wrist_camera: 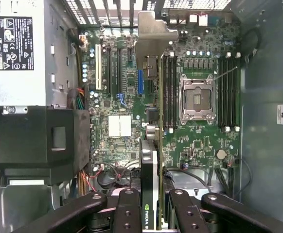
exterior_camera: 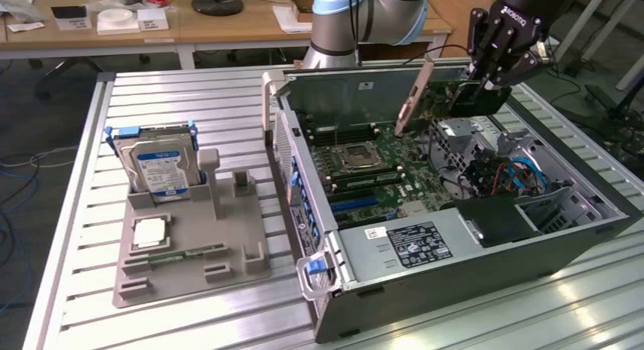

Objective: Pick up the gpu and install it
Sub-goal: 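Insert the gpu into the slot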

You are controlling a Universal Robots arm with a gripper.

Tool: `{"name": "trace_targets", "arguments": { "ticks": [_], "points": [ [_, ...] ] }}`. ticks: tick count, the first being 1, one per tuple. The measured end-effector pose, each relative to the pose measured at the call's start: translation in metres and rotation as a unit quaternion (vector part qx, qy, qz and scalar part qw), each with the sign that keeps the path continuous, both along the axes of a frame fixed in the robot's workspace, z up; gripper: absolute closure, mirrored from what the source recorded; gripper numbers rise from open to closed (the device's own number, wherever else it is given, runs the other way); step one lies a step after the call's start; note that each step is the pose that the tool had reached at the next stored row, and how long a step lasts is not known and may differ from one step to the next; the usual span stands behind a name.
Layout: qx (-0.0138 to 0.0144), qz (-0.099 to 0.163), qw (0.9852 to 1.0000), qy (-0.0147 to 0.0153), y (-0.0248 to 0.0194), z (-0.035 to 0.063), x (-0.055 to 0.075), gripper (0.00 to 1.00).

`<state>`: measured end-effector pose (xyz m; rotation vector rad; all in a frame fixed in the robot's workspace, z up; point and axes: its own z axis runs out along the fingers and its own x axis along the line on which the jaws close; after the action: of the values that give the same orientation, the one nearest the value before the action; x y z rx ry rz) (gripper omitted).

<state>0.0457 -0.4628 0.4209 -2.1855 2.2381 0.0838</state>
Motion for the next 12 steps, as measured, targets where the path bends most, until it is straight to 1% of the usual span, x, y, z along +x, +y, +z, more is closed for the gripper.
{"name": "trace_targets", "arguments": {
  "ticks": [1, 2, 5, 6, 12],
  "points": [
    [0.0001, 0.001, 1.0000, -0.0005, 0.0002, -0.0002, 0.0000, 0.73],
    [0.0000, 0.002, 1.0000, -0.0027, 0.0005, -0.0006, -0.0002, 0.73],
    [0.0000, 0.006, 0.9999, -0.0124, 0.0009, -0.0021, -0.0007, 0.73],
    [0.0000, 0.007, 0.9999, -0.0146, 0.0010, -0.0025, -0.0014, 0.73],
    [0.0000, 0.007, 0.9999, -0.0150, 0.0018, -0.0039, -0.0078, 0.73]
  ]
}}
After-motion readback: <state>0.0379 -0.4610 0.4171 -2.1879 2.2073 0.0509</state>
